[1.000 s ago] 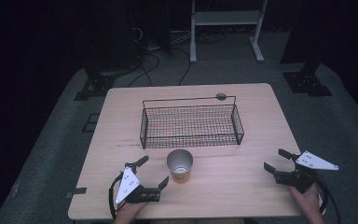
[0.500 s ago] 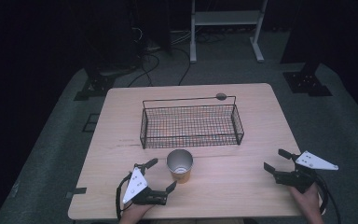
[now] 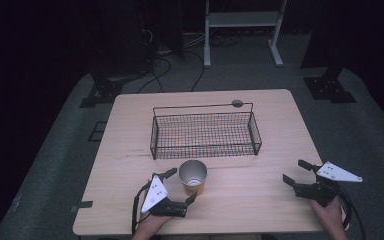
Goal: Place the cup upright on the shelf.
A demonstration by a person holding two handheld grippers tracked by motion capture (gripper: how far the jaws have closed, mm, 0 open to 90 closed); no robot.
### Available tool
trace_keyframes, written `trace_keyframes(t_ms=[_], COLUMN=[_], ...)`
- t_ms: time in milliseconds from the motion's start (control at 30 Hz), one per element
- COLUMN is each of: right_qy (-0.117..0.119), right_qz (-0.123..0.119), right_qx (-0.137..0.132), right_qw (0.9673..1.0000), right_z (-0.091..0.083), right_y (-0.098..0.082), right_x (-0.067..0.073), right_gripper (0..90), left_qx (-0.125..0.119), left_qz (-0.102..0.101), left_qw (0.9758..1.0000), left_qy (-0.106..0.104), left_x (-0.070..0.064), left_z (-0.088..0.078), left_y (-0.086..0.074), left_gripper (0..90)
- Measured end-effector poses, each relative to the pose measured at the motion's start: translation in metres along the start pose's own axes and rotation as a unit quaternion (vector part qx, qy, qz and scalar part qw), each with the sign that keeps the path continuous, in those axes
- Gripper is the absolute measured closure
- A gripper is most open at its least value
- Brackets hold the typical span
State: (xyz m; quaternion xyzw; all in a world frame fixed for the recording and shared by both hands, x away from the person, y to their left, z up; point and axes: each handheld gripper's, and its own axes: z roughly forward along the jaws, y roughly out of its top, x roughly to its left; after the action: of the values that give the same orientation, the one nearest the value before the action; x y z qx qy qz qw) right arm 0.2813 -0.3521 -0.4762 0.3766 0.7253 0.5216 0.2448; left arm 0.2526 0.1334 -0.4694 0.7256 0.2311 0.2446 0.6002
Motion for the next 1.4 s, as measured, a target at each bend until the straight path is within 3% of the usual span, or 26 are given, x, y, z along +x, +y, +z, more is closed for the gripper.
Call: trace_keyframes(t_ms=[167, 600, 700, 800, 1033, 1400], right_qy=[0.001, 0.002, 0.002, 0.003, 0.003, 0.002], right_qz=[-0.001, -0.002, -0.002, 0.0, -0.001, -0.002], right_qx=[0.001, 0.0, 0.001, -0.001, 0.0, 0.0], right_qw=[1.0, 1.0, 1.0, 1.0, 1.0, 1.0], right_z=[0.0, 0.0, 0.0, 0.0, 0.0, 0.0], right_y=[0.0, 0.0, 0.0, 0.0, 0.0, 0.0], right_x=[0.0, 0.0, 0.0, 0.0, 0.0, 0.0], right_gripper=[13.4, 13.4, 13.4, 13.4, 13.4, 13.4], left_qx=[0.016, 0.021, 0.019, 0.023, 0.031, 0.018], left_qz=[0.003, -0.002, -0.008, 0.003, 0.006, 0.005], left_qw=[0.9999, 0.9998, 0.9998, 0.9997, 0.9995, 0.9998], left_qy=[0.001, 0.004, 0.001, -0.004, -0.005, -0.007], left_x=[0.002, 0.004, 0.006, 0.005, 0.004, 0.008], left_z=[0.009, 0.032, 0.032, 0.032, 0.034, 0.037], left_y=[-0.001, 0.003, 0.004, 0.007, 0.01, 0.02], left_gripper=[2.3, 2.4, 7.0, 12.1, 12.5, 12.6])
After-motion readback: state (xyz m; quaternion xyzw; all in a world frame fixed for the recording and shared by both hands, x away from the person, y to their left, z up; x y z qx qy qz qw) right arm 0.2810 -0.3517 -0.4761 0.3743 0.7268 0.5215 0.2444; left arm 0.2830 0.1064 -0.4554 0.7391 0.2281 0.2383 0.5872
